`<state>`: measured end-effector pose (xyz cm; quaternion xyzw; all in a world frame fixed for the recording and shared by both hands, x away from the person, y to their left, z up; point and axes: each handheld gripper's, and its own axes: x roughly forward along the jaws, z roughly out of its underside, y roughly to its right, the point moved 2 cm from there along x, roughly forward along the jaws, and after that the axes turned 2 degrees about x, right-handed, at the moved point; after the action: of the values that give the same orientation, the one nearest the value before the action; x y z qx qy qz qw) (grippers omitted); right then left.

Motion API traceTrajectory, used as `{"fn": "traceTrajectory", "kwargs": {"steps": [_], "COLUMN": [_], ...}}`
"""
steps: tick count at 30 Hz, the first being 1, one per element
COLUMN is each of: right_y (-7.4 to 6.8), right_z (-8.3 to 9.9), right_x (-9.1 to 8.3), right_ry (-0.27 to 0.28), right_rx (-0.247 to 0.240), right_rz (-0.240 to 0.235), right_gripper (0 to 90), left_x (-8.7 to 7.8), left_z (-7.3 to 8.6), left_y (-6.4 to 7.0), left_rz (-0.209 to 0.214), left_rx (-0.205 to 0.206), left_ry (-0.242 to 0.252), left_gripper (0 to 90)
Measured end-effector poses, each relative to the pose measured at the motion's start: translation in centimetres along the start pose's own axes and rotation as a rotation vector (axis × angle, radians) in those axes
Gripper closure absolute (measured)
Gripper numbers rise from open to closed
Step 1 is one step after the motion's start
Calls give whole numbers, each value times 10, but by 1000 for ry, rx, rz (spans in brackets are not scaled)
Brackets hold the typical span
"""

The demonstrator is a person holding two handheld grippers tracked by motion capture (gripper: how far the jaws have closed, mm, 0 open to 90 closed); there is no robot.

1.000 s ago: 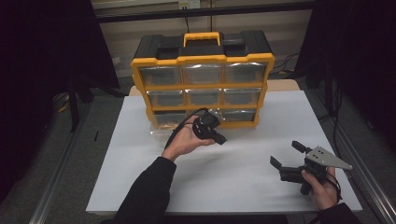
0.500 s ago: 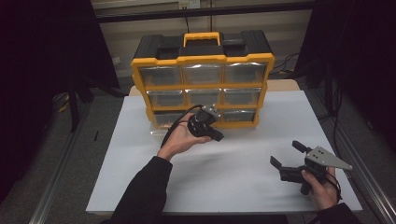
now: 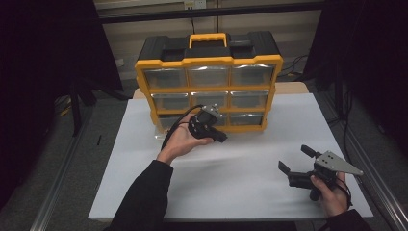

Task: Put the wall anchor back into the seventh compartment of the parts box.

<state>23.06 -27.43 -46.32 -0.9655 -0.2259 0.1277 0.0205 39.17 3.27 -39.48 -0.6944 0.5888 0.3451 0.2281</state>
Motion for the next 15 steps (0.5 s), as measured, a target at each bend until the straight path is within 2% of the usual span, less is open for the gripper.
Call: {"fn": "traceTrajectory", "kwargs": {"steps": [2, 5, 7, 9, 13, 14, 15], "right_y": [0, 0, 0, 0, 0, 0, 0], "right_z": [0, 0, 0, 0, 0, 0, 0], "right_x": [0, 0, 0, 0, 0, 0, 0], "right_ry": [0, 0, 0, 1, 2, 2, 2], "right_rx": [-1, 0, -1, -1, -2, -2, -2], "right_rz": [0, 0, 0, 1, 1, 2, 2], "right_gripper": [0, 0, 0, 0, 0, 0, 0], "left_x": [-2, -8, -10, -13, -18, -20, -21], "left_z": [0, 1, 1, 1, 3, 3, 3], "left_y": [0, -2, -2, -3, -4, -6, -5], "left_rz": [-4, -5, -14, -24, -32, -32, -36], "left_rx": [-11, -10, -6, 2, -14, -2, -15], "left_ry": [15, 8, 28, 23, 32, 22, 32], "left_gripper": [846, 846, 846, 846, 846, 846, 846]}}
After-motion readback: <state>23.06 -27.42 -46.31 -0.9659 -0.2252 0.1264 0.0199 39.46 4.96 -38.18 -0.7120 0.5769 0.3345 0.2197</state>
